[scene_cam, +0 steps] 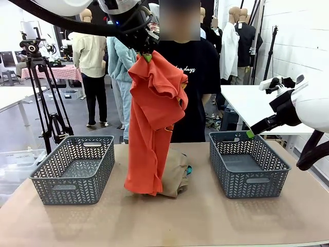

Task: Sort the tops and bottoms.
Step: Lift clothes from the center of the table with your left hand.

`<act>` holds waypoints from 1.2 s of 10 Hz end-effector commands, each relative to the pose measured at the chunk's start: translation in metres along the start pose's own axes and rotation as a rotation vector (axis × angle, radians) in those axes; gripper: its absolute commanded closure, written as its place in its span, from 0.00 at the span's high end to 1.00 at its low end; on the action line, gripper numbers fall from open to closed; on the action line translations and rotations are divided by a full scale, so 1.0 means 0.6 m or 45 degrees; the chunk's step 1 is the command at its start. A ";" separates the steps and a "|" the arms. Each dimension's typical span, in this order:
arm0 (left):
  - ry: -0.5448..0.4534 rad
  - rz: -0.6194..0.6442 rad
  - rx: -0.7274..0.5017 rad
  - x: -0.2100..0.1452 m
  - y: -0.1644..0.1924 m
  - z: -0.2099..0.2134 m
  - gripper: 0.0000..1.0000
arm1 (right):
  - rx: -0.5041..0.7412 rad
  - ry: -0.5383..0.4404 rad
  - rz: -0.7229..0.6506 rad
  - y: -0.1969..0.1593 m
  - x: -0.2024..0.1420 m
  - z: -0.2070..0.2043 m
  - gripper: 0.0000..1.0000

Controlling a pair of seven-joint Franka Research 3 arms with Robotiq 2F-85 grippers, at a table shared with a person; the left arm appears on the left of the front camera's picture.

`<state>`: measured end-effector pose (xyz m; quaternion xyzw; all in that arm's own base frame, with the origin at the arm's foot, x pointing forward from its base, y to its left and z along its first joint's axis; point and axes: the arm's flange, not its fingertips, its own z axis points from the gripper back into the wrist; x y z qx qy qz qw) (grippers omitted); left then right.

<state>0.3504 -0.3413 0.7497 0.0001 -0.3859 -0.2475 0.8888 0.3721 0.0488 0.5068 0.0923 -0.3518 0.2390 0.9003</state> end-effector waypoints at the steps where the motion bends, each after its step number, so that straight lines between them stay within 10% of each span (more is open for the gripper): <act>1: -0.010 0.000 0.000 0.002 0.004 0.008 0.00 | 0.018 -0.011 -0.017 -0.002 0.000 -0.005 1.00; 12: -0.010 0.000 0.000 0.002 0.004 0.008 0.00 | 0.018 -0.011 -0.017 -0.002 0.000 -0.005 1.00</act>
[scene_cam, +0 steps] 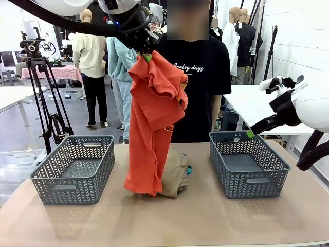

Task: Sort the tops and bottoms.
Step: Lift clothes from the center of the table with your left hand.

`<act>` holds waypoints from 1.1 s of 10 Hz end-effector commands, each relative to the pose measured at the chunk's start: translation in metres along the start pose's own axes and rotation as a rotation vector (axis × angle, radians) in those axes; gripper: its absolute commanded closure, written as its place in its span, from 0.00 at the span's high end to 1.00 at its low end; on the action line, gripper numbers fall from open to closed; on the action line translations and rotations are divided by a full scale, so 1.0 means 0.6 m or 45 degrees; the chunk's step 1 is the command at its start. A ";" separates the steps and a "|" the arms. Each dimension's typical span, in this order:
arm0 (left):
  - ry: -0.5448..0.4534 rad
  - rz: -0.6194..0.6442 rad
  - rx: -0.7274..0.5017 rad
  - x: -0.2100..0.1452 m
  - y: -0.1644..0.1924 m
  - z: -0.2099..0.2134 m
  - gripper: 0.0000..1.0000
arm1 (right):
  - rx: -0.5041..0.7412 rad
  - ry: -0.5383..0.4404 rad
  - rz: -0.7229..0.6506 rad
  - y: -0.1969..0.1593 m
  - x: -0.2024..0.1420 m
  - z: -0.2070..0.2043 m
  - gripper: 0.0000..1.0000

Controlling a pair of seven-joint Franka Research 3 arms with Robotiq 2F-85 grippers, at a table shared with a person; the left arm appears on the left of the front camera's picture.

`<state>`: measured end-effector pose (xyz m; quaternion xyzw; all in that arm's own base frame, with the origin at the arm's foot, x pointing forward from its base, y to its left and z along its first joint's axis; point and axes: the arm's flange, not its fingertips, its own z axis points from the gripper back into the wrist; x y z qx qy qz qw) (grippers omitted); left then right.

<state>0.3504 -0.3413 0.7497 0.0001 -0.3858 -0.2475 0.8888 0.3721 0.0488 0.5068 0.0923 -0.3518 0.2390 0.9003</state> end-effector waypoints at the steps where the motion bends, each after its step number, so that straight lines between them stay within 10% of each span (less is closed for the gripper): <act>1: -0.010 0.000 0.000 0.002 0.004 0.008 0.00 | 0.018 -0.011 -0.017 -0.002 0.000 -0.005 1.00; 11: -0.010 0.000 0.000 0.002 0.004 0.008 0.00 | 0.018 -0.011 -0.017 -0.002 0.000 -0.005 1.00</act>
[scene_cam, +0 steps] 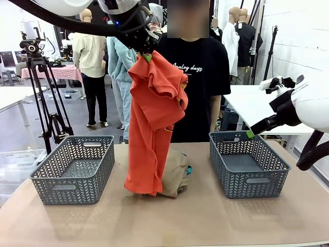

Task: Sort the tops and bottoms.
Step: Lift clothes from the center of the table with your left hand, then sort the clothes according to human instructions.

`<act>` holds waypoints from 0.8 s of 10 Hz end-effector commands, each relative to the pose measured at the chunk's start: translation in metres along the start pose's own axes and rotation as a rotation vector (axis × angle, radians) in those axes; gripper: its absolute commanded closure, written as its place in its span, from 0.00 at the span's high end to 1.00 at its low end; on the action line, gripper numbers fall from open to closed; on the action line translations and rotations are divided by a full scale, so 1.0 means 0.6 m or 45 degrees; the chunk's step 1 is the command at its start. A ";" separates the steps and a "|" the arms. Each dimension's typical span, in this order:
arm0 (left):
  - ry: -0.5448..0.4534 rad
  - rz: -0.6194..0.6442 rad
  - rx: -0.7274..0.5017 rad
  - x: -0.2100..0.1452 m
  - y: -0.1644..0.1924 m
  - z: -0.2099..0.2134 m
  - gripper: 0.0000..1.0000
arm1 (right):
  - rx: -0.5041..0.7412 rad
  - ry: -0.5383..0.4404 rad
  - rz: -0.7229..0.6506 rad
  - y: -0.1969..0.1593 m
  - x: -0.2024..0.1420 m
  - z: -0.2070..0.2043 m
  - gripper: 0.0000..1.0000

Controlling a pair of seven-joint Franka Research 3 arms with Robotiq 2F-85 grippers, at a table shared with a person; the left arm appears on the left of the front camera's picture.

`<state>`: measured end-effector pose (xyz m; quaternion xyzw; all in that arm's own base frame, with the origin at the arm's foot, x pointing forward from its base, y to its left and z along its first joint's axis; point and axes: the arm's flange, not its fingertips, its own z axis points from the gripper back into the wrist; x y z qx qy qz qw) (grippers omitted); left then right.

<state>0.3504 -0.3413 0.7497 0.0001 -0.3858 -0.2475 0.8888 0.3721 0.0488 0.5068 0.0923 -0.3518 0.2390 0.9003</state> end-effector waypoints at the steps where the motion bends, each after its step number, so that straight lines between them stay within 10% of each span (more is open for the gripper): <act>1: -0.010 0.000 0.000 0.002 0.004 0.008 0.00 | 0.018 -0.011 -0.017 -0.002 0.000 -0.005 1.00; 8: -0.010 0.000 0.000 0.002 0.004 0.008 0.00 | 0.018 -0.011 -0.017 -0.002 0.000 -0.005 1.00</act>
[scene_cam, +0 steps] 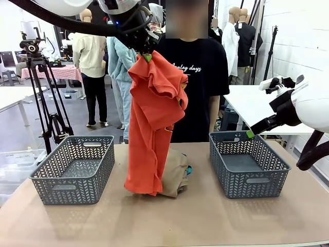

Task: Sort the tops and bottoms.
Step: Sort the clothes according to human instructions.

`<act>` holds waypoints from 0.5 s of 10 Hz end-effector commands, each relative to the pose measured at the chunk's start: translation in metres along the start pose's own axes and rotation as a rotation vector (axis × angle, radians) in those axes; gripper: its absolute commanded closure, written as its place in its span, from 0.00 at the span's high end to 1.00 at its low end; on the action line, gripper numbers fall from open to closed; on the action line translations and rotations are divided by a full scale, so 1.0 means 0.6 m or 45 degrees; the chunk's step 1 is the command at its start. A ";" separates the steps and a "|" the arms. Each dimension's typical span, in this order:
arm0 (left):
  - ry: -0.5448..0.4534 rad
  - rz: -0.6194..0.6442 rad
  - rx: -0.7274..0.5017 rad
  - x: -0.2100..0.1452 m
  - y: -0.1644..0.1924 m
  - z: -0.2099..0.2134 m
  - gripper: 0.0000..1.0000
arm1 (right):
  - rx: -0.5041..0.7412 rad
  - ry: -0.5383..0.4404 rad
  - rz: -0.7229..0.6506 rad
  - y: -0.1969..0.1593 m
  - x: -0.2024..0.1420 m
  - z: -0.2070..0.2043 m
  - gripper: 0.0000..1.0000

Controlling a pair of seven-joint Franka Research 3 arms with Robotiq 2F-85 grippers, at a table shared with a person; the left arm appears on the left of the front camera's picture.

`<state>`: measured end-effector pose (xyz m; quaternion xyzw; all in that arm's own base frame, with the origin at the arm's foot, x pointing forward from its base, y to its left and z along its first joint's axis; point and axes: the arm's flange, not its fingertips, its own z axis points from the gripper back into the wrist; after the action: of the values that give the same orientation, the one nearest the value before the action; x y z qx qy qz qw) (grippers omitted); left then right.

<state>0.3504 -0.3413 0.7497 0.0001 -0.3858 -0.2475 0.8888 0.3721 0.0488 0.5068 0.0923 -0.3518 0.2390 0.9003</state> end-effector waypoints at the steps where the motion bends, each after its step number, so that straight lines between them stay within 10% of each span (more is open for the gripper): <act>1: -0.010 0.000 0.000 0.002 0.004 0.008 0.00 | 0.018 -0.011 -0.017 -0.002 0.000 -0.005 1.00; 5: -0.010 0.000 0.000 0.002 0.004 0.008 0.00 | 0.018 -0.011 -0.017 -0.002 0.000 -0.005 1.00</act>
<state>0.3504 -0.3413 0.7497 0.0001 -0.3858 -0.2475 0.8888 0.3721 0.0488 0.5068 0.0923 -0.3518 0.2390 0.9003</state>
